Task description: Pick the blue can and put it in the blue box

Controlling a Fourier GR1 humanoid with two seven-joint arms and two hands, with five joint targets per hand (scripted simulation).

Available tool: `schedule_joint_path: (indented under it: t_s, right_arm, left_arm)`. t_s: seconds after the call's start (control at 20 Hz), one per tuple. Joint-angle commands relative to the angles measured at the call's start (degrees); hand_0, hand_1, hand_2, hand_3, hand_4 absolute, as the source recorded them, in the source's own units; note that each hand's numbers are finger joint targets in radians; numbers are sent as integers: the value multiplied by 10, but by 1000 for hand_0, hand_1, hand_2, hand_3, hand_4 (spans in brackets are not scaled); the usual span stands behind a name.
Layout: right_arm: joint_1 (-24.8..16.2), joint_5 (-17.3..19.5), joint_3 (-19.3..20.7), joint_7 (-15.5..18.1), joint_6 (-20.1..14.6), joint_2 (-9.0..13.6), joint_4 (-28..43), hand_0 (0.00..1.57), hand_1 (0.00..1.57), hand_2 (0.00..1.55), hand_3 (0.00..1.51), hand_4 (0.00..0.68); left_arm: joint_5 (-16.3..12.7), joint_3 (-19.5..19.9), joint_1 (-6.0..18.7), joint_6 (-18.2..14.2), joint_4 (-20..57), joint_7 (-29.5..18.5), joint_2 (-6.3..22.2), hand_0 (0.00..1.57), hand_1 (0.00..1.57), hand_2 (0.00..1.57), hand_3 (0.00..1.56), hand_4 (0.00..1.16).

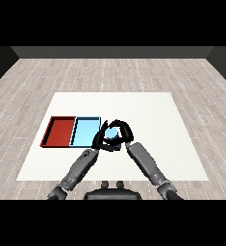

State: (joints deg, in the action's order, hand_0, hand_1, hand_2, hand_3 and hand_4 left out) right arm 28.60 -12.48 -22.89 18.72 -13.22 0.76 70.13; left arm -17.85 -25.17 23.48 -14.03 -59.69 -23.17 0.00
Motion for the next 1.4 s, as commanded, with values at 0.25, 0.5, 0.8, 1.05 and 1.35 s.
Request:
schedule_joint_path:
  t_s: [0.25,0.5,0.8,1.05,1.35]
  right_arm:
    - [2,20,-7,-42,-11,-7,35,1408,1408,1439,1389,625]
    - [51,-20,-66,-19,-43,-7,-1,1253,1253,1411,1396,613]
    - [112,-98,-132,24,-94,-7,-71,1468,1468,1471,1399,596]
    - [67,-59,-138,-2,-94,-7,-14,1454,1454,1460,1393,590]
    - [74,-79,-114,9,-59,-7,-34,1443,1443,1453,1393,602]
  left_arm:
    - [-31,-33,18,-14,10,-10,0,0,0,0,0,0]
    - [43,-41,43,-77,26,-13,18,0,0,0,0,277]
    - [94,-53,62,-119,55,9,1,318,318,520,175,0]
    - [62,-55,56,-105,25,22,2,0,0,0,0,428]
    - [32,-65,50,-178,57,-16,1,812,812,853,715,689]
